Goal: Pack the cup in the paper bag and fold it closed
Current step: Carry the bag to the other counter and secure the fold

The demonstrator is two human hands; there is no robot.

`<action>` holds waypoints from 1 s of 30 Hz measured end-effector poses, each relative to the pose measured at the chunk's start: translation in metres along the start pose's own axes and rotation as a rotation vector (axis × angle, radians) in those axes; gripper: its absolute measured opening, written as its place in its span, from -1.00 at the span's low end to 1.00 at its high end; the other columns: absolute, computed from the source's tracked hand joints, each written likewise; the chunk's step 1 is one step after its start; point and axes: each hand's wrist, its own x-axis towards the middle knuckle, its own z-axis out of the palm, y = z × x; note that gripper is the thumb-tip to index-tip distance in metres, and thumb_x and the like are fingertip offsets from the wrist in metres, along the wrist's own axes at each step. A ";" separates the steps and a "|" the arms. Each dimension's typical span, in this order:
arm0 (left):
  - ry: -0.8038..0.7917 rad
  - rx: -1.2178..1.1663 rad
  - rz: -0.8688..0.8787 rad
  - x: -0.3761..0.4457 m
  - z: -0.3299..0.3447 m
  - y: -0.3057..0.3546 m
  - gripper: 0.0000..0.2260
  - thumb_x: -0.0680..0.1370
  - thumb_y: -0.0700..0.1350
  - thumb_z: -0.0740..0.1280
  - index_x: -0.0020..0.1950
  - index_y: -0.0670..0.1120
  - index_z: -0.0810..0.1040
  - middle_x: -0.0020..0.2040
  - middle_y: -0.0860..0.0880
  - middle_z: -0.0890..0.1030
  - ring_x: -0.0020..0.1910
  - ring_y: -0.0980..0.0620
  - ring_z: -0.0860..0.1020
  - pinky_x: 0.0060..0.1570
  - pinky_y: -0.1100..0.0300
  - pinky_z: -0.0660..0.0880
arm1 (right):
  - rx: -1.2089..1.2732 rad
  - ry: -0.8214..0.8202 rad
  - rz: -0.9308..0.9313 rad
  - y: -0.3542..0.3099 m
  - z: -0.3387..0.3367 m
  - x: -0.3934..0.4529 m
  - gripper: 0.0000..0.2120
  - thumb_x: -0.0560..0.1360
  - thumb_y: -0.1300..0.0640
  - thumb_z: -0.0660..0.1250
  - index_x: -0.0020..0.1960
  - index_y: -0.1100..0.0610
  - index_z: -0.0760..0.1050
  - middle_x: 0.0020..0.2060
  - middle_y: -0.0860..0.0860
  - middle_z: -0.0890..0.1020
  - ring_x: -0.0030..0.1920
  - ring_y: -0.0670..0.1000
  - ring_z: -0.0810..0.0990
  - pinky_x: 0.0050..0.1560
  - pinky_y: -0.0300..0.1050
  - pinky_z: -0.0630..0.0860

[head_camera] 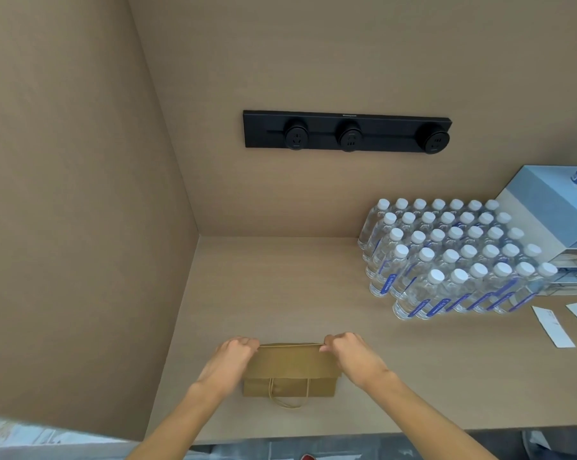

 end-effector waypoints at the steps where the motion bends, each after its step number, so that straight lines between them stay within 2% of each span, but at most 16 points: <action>1: -0.002 -0.028 -0.004 -0.001 0.001 -0.001 -0.62 0.40 -0.34 0.21 0.17 -0.07 0.50 0.17 -0.10 0.61 0.15 -0.08 0.55 0.08 0.12 0.45 | -0.016 0.006 0.014 0.000 -0.001 -0.001 -0.80 0.64 0.14 0.23 0.21 0.11 0.52 0.16 0.16 0.64 0.18 0.21 0.58 0.03 -0.07 0.45; 3: -0.003 -0.065 -0.013 -0.002 0.002 -0.003 -0.59 0.39 -0.35 0.23 0.19 -0.06 0.51 0.19 -0.10 0.61 0.15 -0.08 0.55 0.08 0.14 0.44 | -0.060 0.028 0.015 0.002 -0.001 -0.004 -0.74 0.67 -0.01 0.17 0.19 0.13 0.52 0.11 0.19 0.65 0.15 0.25 0.59 0.01 -0.03 0.45; 7: 0.012 -0.101 -0.011 -0.002 0.004 -0.002 -0.58 0.41 -0.35 0.25 0.22 -0.06 0.53 0.22 -0.10 0.60 0.19 -0.05 0.54 0.14 0.16 0.44 | -0.069 0.056 -0.062 0.002 0.001 -0.010 -0.80 0.65 0.17 0.18 0.21 0.14 0.50 0.14 0.16 0.65 0.17 0.22 0.59 0.03 -0.05 0.45; 10: 0.023 -0.107 -0.006 -0.004 0.006 -0.002 -0.54 0.40 -0.39 0.25 0.25 -0.08 0.53 0.23 -0.11 0.59 0.21 -0.06 0.54 0.19 0.15 0.45 | -0.062 0.070 -0.099 0.004 0.000 -0.013 -0.79 0.59 0.32 0.17 0.14 0.17 0.51 0.08 0.16 0.66 0.11 0.21 0.61 -0.01 -0.06 0.45; 16: 0.037 -0.055 -0.015 -0.007 0.009 -0.001 -0.48 0.37 -0.41 0.23 0.28 -0.07 0.53 0.24 -0.09 0.61 0.23 -0.07 0.54 0.20 0.16 0.45 | -0.073 0.041 -0.171 0.011 -0.003 -0.011 -0.82 0.54 0.33 0.18 0.06 0.16 0.48 -0.02 0.15 0.66 0.01 0.21 0.60 -0.14 -0.06 0.39; 20: 0.093 0.028 -0.023 -0.010 0.008 0.003 -0.53 0.34 -0.37 0.24 0.18 -0.03 0.57 0.11 -0.03 0.68 0.09 -0.11 0.56 0.01 0.13 0.46 | -0.115 0.061 -0.183 0.012 -0.001 -0.011 -0.86 0.62 0.21 0.17 0.06 0.13 0.50 -0.02 0.15 0.68 0.05 0.21 0.57 -0.04 -0.03 0.42; 25: 0.096 0.150 0.001 -0.004 0.004 0.018 -0.62 0.37 -0.31 0.29 0.12 -0.01 0.58 0.06 -0.03 0.70 0.10 -0.06 0.60 0.11 0.14 0.35 | -0.191 0.126 -0.192 0.006 -0.003 -0.010 -0.79 0.67 0.13 0.12 0.12 0.15 0.52 0.06 0.15 0.68 0.08 0.22 0.58 0.08 -0.03 0.39; 30: 0.088 0.236 0.055 0.005 0.006 0.039 -0.77 0.56 -0.18 0.18 0.13 0.00 0.56 0.10 -0.03 0.70 0.15 -0.04 0.60 0.15 0.12 0.32 | -0.268 0.147 -0.242 -0.012 0.002 -0.003 -0.77 0.67 0.14 0.08 0.17 0.14 0.50 0.08 0.15 0.69 0.09 0.20 0.62 0.21 -0.01 0.34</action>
